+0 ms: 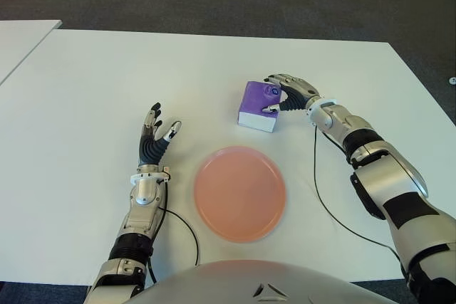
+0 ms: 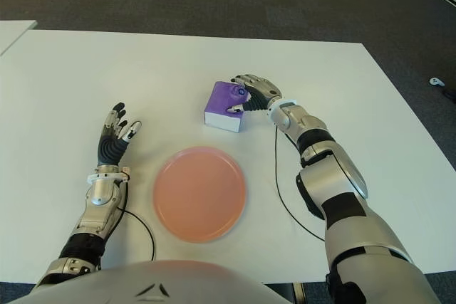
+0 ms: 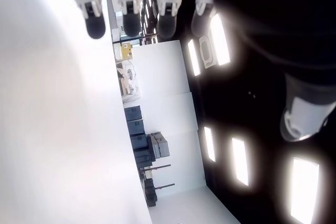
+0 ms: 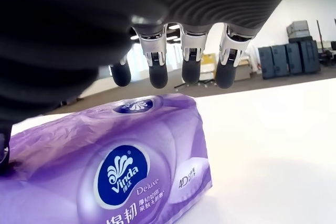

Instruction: Put the tissue paper into the plate.

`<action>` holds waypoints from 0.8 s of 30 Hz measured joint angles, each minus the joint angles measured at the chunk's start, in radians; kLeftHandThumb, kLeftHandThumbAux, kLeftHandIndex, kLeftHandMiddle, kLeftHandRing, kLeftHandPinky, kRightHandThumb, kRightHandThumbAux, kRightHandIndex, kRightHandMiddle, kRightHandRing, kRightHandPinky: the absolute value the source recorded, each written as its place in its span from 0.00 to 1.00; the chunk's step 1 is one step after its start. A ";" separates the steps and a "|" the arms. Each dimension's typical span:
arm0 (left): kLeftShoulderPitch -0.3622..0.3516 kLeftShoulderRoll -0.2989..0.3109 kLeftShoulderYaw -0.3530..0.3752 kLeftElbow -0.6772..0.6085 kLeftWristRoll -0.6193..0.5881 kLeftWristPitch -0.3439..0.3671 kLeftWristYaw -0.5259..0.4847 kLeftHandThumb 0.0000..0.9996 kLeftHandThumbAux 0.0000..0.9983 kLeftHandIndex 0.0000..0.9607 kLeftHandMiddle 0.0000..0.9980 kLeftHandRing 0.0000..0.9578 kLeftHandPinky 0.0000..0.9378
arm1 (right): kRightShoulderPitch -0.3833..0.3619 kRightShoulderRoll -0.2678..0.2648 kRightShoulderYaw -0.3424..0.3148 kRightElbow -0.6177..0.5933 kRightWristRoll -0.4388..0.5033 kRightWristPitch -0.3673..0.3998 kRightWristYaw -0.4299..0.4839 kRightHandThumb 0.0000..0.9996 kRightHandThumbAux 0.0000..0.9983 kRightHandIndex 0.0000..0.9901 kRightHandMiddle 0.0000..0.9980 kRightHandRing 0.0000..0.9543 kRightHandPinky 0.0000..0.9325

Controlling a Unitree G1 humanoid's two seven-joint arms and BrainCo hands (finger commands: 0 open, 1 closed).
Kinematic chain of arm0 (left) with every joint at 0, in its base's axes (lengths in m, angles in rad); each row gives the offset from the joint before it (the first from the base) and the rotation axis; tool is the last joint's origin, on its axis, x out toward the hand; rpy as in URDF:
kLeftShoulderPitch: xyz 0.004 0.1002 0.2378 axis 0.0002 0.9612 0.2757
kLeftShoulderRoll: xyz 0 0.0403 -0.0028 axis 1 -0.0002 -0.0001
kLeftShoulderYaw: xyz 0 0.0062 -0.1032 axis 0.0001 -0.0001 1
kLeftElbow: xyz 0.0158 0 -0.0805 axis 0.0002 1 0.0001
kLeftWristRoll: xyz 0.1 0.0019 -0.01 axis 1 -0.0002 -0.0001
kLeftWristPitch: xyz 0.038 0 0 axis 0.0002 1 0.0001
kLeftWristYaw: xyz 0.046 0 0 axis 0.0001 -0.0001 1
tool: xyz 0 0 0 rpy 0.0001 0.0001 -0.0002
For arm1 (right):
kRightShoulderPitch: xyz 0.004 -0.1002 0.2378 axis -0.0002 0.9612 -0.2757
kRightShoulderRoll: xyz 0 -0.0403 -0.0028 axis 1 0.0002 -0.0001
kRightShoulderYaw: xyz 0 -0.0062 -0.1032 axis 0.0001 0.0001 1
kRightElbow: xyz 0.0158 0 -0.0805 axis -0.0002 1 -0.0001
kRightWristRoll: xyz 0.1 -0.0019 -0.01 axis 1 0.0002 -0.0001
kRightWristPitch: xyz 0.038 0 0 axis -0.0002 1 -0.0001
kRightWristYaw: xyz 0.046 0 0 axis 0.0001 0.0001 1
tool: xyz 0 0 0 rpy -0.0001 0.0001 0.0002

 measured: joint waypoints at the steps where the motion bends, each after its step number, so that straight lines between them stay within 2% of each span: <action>1: 0.000 0.000 0.000 0.001 0.000 -0.001 0.000 0.00 0.46 0.00 0.00 0.00 0.00 | 0.000 -0.001 0.000 -0.002 0.000 -0.003 -0.002 0.28 0.40 0.00 0.00 0.00 0.00; 10: -0.003 -0.001 0.001 0.005 0.000 -0.003 0.000 0.00 0.46 0.00 0.00 0.00 0.00 | 0.000 -0.011 -0.011 -0.021 0.002 -0.026 -0.025 0.29 0.39 0.00 0.00 0.00 0.00; 24: -0.008 -0.003 0.000 0.011 0.001 -0.003 0.000 0.00 0.46 0.00 0.00 0.00 0.00 | -0.008 -0.070 -0.059 -0.088 0.037 -0.085 -0.026 0.33 0.40 0.00 0.00 0.00 0.00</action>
